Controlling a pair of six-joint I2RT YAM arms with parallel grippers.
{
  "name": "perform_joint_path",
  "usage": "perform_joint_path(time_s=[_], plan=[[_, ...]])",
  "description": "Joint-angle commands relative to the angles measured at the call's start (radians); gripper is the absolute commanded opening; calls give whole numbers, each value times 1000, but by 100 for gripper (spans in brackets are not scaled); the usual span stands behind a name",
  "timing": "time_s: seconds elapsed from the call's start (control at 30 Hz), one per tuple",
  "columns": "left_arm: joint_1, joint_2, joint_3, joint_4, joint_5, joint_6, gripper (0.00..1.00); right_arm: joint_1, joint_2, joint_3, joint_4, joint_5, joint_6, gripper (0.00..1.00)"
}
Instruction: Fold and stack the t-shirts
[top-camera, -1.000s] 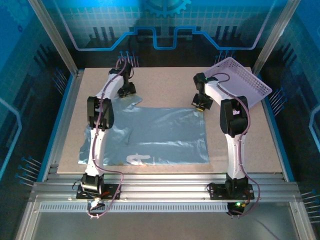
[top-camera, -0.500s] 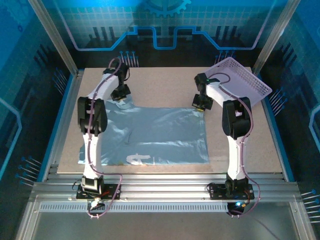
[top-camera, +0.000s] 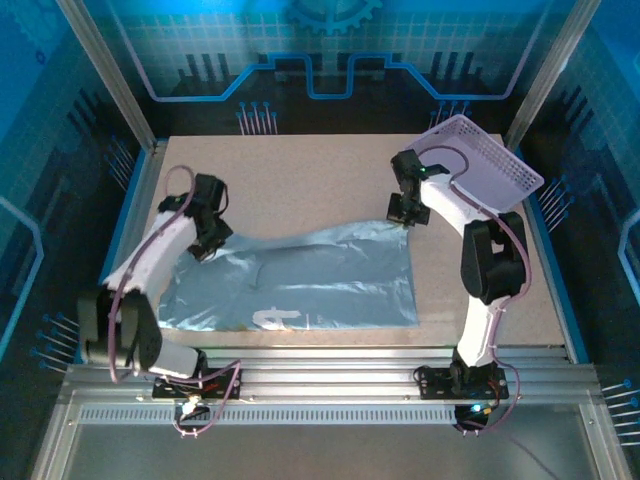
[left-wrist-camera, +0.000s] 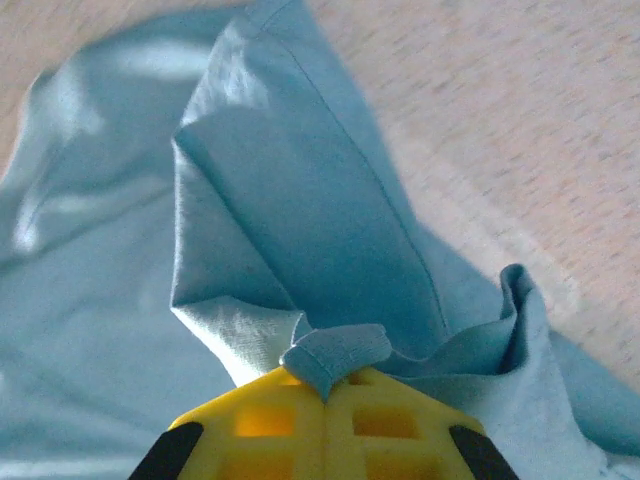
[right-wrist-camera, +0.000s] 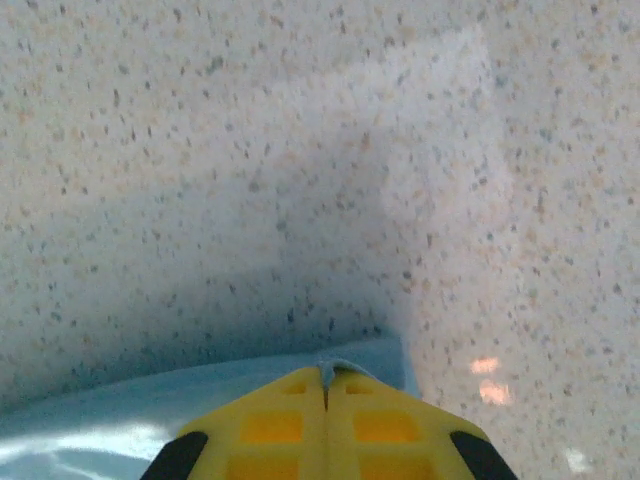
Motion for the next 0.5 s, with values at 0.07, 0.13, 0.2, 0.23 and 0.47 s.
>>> perform_joint_path(time_s=[0.07, 0.13, 0.2, 0.23, 0.47], plan=[[-3, -195, -129, -75, 2, -151, 0, 18, -123, -130, -4, -7, 10, 0], [-3, -250, -166, -107, 2, -166, 0, 22, -154, -176, -6, -14, 18, 0], [-3, -290, -189, -137, -6, -179, 0, 25, -181, -217, -6, -15, 21, 0], [-3, -307, -197, -145, -6, -181, 0, 27, -192, -235, -6, -18, 21, 0], [-3, -335, -199, -192, 0, -154, 0, 62, -284, -317, -19, -16, 21, 0]])
